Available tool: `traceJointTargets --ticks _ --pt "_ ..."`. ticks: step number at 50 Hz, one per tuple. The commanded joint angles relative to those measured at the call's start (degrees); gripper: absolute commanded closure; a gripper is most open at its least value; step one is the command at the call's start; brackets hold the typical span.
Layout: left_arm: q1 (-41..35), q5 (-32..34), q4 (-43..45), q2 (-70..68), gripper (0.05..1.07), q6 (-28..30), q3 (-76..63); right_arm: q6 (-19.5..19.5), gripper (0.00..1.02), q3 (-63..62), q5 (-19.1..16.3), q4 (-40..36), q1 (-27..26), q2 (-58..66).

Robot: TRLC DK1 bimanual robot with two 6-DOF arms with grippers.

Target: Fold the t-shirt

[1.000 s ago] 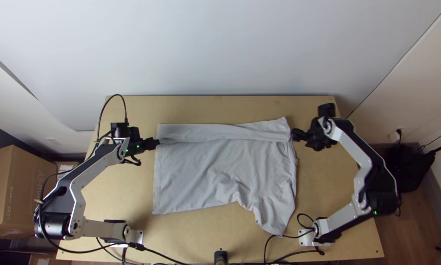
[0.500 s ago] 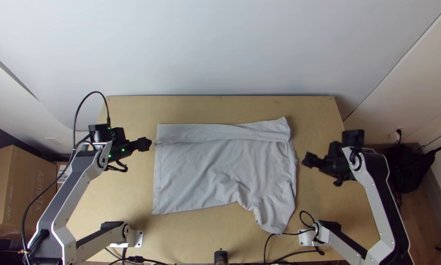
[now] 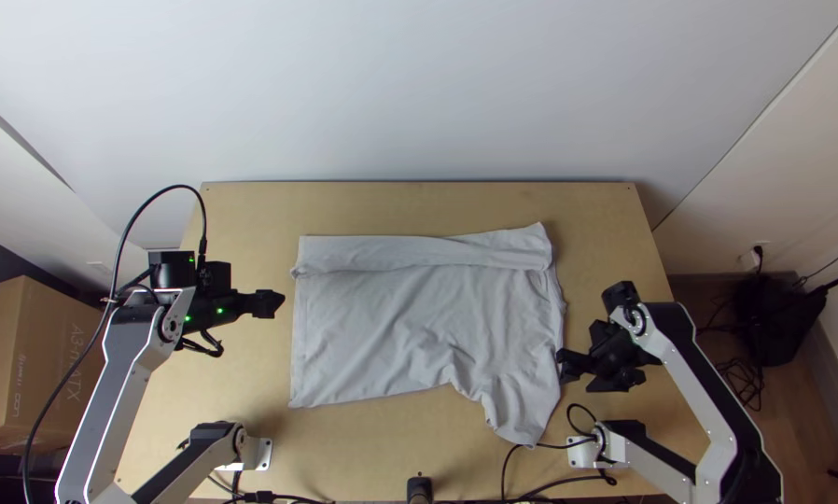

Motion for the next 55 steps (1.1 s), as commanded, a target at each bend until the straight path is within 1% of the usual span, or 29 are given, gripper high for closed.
traceJointTargets --ticks 1,5,9,11,16,24,27,31,34,35,36,38,40,42,46,49,55 --pt "-0.8 0.6 -1.6 -1.3 0.1 1.3 1.4 -0.4 0.42 -1.4 -0.7 -0.2 1.4 2.6" --pt "-1.3 0.6 -2.4 -1.6 0.1 1.3 1.8 0.0 0.42 -2.5 -2.9 -0.1 2.9 4.1" --pt "-1.4 0.6 -2.9 -1.9 0.1 1.3 1.8 2.6 0.42 -3.3 -3.4 0.5 6.5 5.0" --pt "-1.6 0.6 -3.4 -2.0 0.1 1.5 1.9 3.3 0.42 -3.9 -3.4 0.8 7.4 5.1" --pt "-2.6 0.6 -4.6 -1.9 0.1 2.4 2.4 3.7 0.42 -5.3 -4.9 1.5 8.9 6.3" --pt "-3.8 0.3 -5.5 -2.7 0.1 2.5 2.8 3.8 0.42 -5.9 -5.5 3.5 10.6 8.7" --pt "-4.2 0.3 -5.9 -3.2 0.1 2.5 2.5 4.0 0.42 -6.7 -7.2 4.9 11.3 9.9" --pt "-5.7 -0.2 -7.2 -3.6 0.1 2.8 2.9 4.1 0.42 -7.3 -7.9 6.0 13.5 11.9" --pt "-7.2 -0.4 -9.9 -3.8 0.1 4.7 3.6 4.1 0.42 -7.6 -7.9 6.2 15.1 13.0" --pt "-7.9 -0.7 -11.0 -3.8 0.1 5.3 3.7 4.1 0.44 -7.7 -7.9 6.4 15.4 13.2" --pt "-8.5 -0.9 -12.6 -3.7 0.1 6.0 4.0 4.1 0.5 -7.8 -7.9 6.6 15.7 13.3" --pt "-10.0 -1.8 -15.5 -3.4 0.1 6.9 4.2 4.1 0.66 -8.3 -7.8 7.8 16.7 13.4" --pt "-12.2 -3.5 -18.0 -3.0 0.1 7.7 4.0 4.6 0.76 -8.7 -7.7 9.5 17.0 13.2" --pt "-14.7 -5.9 -20.0 -2.6 0.1 8.3 3.4 4.8 0.84 -9.0 -7.6 10.4 17.4 13.3" --pt "-19.3 -10.6 -21.3 -2.1 0.1 8.3 1.3 4.8 0.98 -9.5 -7.1 12.4 17.6 13.2" --pt "-21.6 -11.6 -21.8 -1.5 0.1 7.8 0.2 4.8 1.0 -9.7 -7.1 12.8 17.8 13.2" --pt "-22.6 -11.9 -22.0 1.6 0.1 7.4 0.0 4.8 1.0 -9.2 -7.1 12.9 17.8 13.3"
